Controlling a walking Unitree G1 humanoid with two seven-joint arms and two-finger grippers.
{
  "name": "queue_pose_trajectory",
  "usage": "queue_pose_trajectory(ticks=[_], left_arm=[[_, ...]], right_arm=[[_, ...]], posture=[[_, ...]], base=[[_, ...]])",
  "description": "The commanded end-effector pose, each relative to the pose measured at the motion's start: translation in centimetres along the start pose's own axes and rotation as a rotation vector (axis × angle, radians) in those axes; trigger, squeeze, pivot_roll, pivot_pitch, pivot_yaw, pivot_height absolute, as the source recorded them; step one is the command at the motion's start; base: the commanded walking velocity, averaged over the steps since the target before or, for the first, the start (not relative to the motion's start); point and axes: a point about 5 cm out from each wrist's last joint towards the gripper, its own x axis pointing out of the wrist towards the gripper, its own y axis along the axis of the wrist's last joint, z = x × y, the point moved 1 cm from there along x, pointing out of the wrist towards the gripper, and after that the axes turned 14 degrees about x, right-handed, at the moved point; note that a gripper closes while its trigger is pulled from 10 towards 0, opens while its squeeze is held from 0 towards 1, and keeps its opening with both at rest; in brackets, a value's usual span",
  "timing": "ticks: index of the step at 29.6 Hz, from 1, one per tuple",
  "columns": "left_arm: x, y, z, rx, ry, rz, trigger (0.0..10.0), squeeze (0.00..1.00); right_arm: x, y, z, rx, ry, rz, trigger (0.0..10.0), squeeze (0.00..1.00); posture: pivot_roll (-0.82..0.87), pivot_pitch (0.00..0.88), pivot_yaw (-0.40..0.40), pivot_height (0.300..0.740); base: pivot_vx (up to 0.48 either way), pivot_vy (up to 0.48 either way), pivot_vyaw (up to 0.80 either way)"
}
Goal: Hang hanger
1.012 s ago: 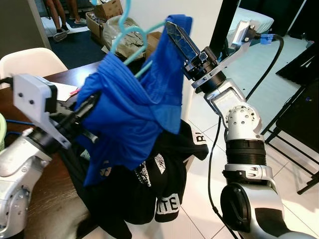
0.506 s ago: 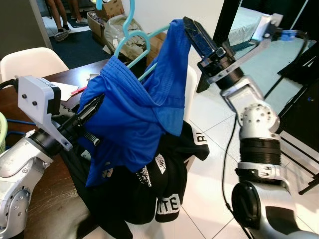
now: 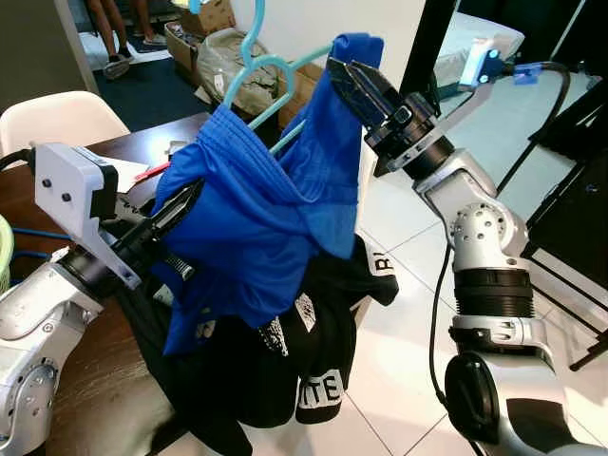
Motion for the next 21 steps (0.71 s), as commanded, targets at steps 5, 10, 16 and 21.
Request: queue_pose_trajectory(ticks=[5,10,16,21], left_arm=[[0.1,1.0,0.4,0.011,-0.033,0.037,10.0,0.0],[0.2,1.0,0.4,0.008,-0.035,0.035,10.0,0.0],[0.2,0.9,0.4,0.005,-0.038,0.031,10.0,0.0],[0.3,1.0,0.5,0.001,-0.038,0.035,10.0,0.0]], right_arm=[[0.0,0.5,0.5,-0.037,-0.042,0.021,10.0,0.0],[-0.5,1.0,0.7,-0.062,-0.047,0.023,10.0,0.0],[-1.4,1.7,0.2,-0.118,0.008,-0.006,10.0,0.0],[-1.7,2.2,-0.1,-0.14,0.03,-0.013,10.0,0.0]], posture=[[0.08,0.091,-0.049,0.74],[0.07,0.09,-0.049,0.74],[0.07,0.092,-0.047,0.74],[0.07,0.091,-0.047,0.74]], base=[[0.0,0.0,0.0],[0.0,0.0,0.0],[0.0,0.0,0.0],[0.0,0.0,0.0]])
